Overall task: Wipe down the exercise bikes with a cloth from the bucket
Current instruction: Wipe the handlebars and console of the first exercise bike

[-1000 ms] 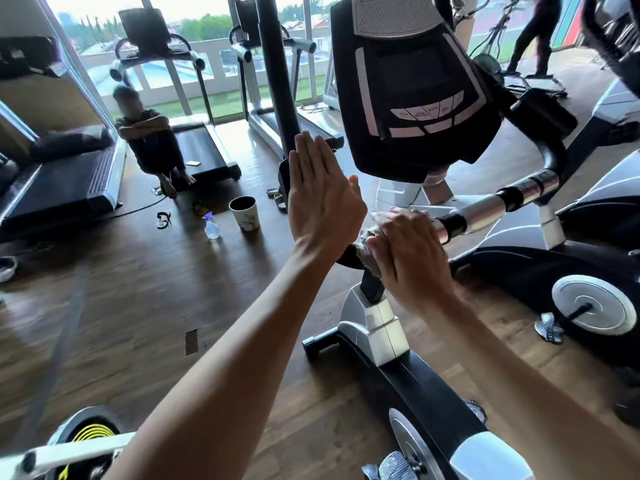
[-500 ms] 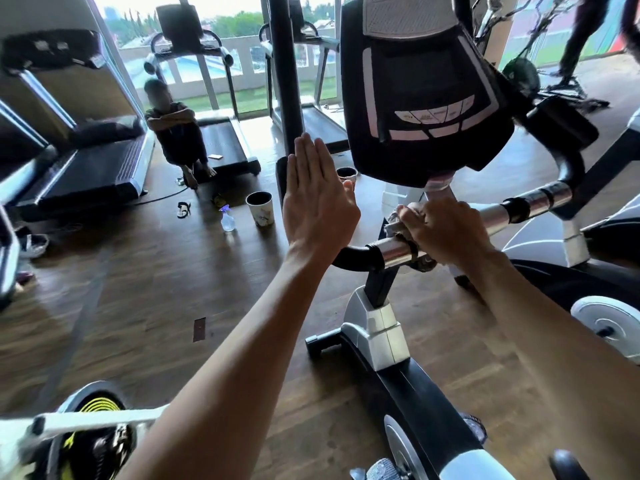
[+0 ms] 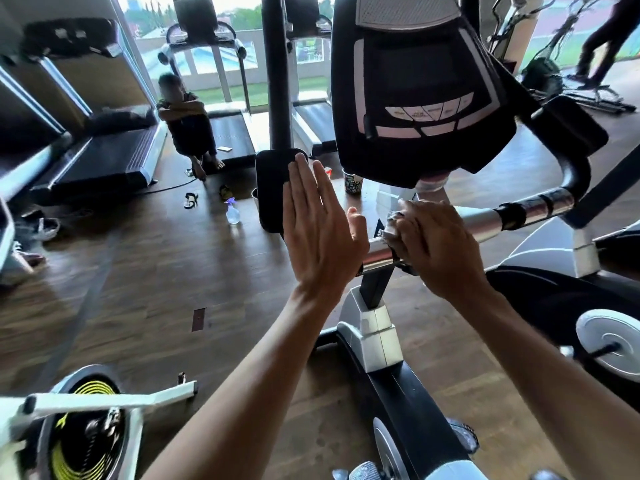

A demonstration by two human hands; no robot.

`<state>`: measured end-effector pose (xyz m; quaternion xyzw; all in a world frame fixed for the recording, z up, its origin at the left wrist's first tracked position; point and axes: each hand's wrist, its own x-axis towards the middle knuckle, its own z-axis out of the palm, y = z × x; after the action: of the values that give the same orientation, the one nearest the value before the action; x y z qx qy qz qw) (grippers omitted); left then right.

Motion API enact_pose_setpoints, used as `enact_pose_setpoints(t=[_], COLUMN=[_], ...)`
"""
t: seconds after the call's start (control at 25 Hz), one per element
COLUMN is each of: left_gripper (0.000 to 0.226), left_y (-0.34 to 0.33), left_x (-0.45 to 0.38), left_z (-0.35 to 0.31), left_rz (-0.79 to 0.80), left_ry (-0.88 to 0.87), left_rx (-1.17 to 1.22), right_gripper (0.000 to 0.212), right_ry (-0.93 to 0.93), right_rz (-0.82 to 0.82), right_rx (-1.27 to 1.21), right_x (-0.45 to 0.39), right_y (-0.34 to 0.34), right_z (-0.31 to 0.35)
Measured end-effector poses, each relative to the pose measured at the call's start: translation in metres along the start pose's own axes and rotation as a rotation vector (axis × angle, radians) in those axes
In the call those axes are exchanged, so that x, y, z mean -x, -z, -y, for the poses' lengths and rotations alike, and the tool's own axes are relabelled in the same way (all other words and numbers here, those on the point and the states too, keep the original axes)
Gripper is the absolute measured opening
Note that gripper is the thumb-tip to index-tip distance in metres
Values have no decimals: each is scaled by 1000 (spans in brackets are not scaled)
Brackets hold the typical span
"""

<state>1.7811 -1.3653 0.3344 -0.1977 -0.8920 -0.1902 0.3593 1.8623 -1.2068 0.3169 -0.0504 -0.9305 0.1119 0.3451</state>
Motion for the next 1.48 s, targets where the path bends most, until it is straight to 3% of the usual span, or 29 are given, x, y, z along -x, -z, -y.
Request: enact_pose_setpoints(t=[0.08, 0.2, 0.4, 0.56, 0.64, 0.92, 1.08, 1.16, 1.24, 1.4, 1.48], left_gripper=[82, 79, 76, 76, 75, 69, 59, 56, 54, 54, 56], left_y=[-3, -4, -6, -6, -5, 1, 12, 16, 15, 18, 21], left_x=[1, 2, 1, 0, 1, 1, -6, -10, -14, -30, -37], left_z=[0, -2, -1, -3, -4, 2, 36, 46, 44, 48, 57], left_rz=[-22, -61, -99, -98, -98, -133, -47, -2, -3, 82, 108], left_ry=[6, 18, 21, 34, 41, 1, -133, -177, -145, -189, -234], left_rx=[3, 30, 43, 22, 21, 102, 68, 46, 33, 19, 24], right_gripper=[46, 51, 40, 45, 47, 44, 37, 36, 41, 51, 56], right_ry=[35, -198, 46, -109, -114, 172, -11, -90, -54, 186, 150], right_rz=[28, 213, -56, 84, 48, 25, -11, -22, -19, 119, 277], right_rx=[-52, 84, -52, 32, 78, 5, -47, 25, 69, 121, 99], right_x=[-4, -37, 4, -27, -25, -8, -11, -9, -8, -15, -32], right_y=[5, 1, 1, 1, -1, -5, 3, -4, -15, -11, -9], right_z=[-11, -8, -8, -5, 4, 26, -1, 19, 50, 66, 61])
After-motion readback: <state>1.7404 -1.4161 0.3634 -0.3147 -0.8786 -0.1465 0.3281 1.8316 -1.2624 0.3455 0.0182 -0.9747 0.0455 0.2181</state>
